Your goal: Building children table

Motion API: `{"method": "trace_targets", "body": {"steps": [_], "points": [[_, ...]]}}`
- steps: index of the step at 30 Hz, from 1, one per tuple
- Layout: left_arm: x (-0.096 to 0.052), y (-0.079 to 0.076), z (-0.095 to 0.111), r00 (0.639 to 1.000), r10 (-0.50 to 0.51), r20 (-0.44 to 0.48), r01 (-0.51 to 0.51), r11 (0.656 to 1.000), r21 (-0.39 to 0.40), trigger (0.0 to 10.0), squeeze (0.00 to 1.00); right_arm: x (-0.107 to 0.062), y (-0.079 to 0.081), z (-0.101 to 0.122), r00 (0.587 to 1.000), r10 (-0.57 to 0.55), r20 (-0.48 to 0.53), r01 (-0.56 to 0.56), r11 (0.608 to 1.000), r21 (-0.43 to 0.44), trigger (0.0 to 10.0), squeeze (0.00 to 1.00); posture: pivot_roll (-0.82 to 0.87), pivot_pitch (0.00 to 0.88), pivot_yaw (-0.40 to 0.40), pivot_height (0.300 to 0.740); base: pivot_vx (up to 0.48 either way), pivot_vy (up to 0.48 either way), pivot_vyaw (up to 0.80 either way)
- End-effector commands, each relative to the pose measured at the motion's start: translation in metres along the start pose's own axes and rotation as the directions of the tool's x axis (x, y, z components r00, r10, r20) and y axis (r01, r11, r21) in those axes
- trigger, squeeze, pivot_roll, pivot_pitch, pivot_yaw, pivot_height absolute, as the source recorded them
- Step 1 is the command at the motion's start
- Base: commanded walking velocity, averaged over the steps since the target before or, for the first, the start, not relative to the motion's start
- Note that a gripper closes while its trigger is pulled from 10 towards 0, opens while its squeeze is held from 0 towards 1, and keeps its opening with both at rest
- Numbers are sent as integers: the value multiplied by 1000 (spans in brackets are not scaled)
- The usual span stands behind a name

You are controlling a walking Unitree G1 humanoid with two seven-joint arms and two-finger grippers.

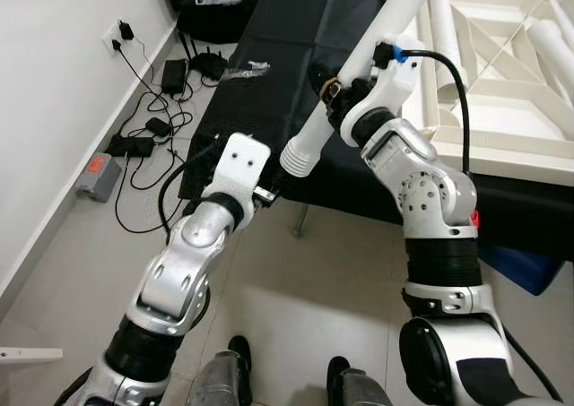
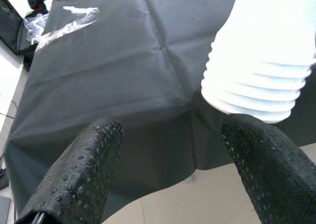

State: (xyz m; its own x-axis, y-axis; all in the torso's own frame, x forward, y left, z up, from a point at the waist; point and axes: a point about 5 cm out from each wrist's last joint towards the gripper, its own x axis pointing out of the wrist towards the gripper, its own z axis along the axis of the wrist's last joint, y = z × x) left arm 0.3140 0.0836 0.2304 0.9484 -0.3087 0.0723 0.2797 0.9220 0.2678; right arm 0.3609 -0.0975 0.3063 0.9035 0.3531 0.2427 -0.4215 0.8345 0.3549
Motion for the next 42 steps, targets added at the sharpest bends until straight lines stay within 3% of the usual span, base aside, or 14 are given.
{"method": "trace_targets", "body": {"steps": [1, 7, 17, 23, 28, 42], "points": [[2, -9, 5, 999, -37, 28, 36, 999, 15, 10000, 0, 1, 12, 4, 998, 55, 10, -55, 998, 16, 10000, 0, 147, 286, -16, 740, 0, 0, 0], [8, -36, 9, 988, -146, 48, 145, 989, 17, 10000, 0, 0, 18, -2, 997, 73, -15, -73, 997, 38, 10000, 0, 147, 259, -13, 740, 0, 0, 0], [11, -47, 10, 978, -202, 60, 201, 979, 29, 10000, 0, -1, 27, -7, 995, 97, -24, -96, 994, 51, 10000, 0, 150, 238, -10, 740, 0, 0, 0], [15, -41, 14, 987, -141, 81, 135, 988, 81, 10000, 0, -1, 30, -8, 993, 113, -29, -111, 992, 58, 10000, 0, 149, 235, -9, 740, 0, 0, 0], [20, -25, 17, 992, -78, 99, 68, 993, 100, 10000, 0, -5, 32, -11, 991, 123, -46, -120, 991, 59, 10000, 0, 145, 224, -6, 740, 0, 0, 0], [20, -27, 9, 996, -71, 51, 66, 995, 78, 10000, 0, -9, 30, -15, 991, 115, -72, -111, 993, 50, 10000, 0, 136, 235, -9, 740, 0, 0, 0]]}}
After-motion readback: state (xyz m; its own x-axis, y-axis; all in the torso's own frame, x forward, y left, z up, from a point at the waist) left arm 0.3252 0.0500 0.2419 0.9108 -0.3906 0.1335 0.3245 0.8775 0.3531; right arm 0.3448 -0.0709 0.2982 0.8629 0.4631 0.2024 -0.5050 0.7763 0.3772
